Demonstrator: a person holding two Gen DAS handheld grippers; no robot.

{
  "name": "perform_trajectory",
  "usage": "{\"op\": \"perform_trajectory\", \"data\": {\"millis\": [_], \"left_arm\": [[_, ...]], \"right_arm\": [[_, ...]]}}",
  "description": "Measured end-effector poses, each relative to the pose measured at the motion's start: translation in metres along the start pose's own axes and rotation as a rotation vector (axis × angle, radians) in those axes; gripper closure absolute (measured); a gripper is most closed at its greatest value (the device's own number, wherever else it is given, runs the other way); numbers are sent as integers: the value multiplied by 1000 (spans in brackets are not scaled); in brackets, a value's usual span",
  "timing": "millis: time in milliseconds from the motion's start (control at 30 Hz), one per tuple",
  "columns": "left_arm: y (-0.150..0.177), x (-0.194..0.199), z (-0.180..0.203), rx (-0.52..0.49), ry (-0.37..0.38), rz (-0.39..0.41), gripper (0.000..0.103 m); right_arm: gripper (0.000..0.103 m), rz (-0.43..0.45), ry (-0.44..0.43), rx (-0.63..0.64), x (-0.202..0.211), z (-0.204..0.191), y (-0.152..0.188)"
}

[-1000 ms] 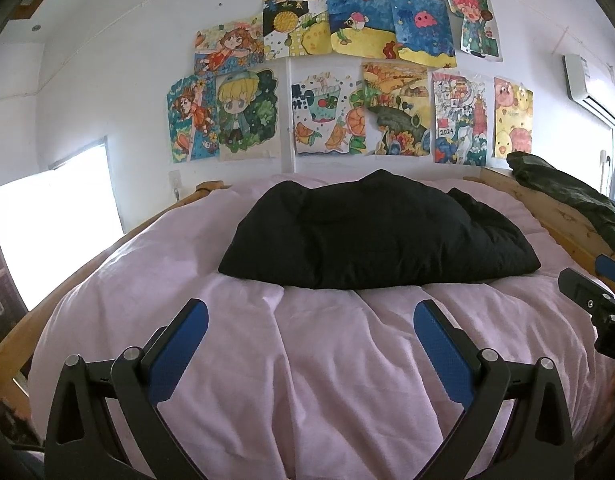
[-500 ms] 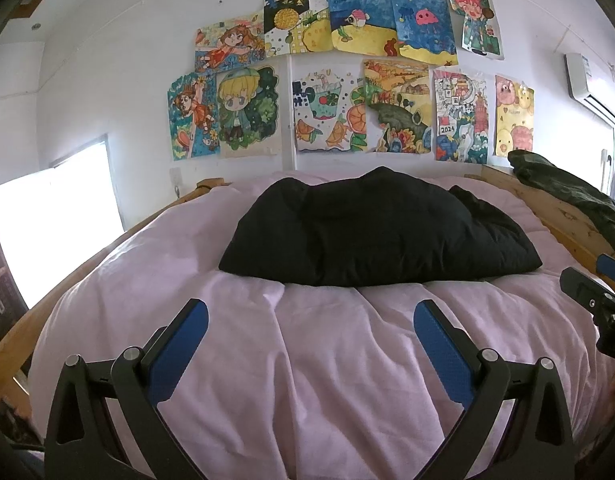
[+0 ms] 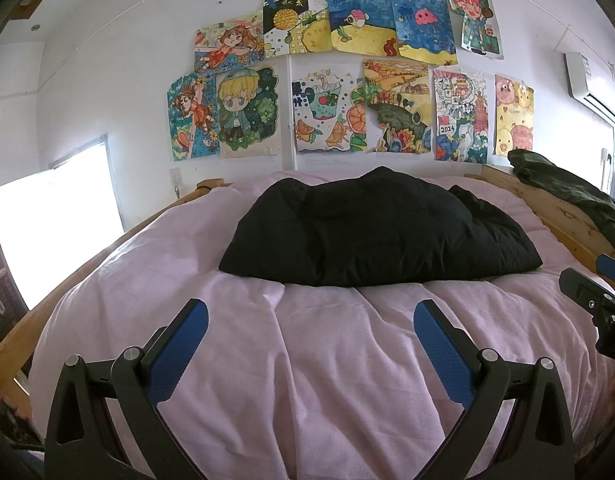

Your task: Fold large clothes

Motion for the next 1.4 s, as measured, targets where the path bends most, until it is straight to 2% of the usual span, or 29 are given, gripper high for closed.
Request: {"op": "perform_trajectory", "data": {"millis": [1400], "left_arm": [[1, -2, -5, -14, 0, -4, 2]], "right_arm": [[0, -3, 1, -1, 0, -1, -1]]}}
Point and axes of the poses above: each gripper's, at about its wrist camera, not at the fingertips, and x roughly against the way its jaws point, z to its right, y to its underside, the point moved 9 cm from there along -x, roughly the way its jaws point, and after that the axes turned 9 degrees about -y, right-handed, at the moved point
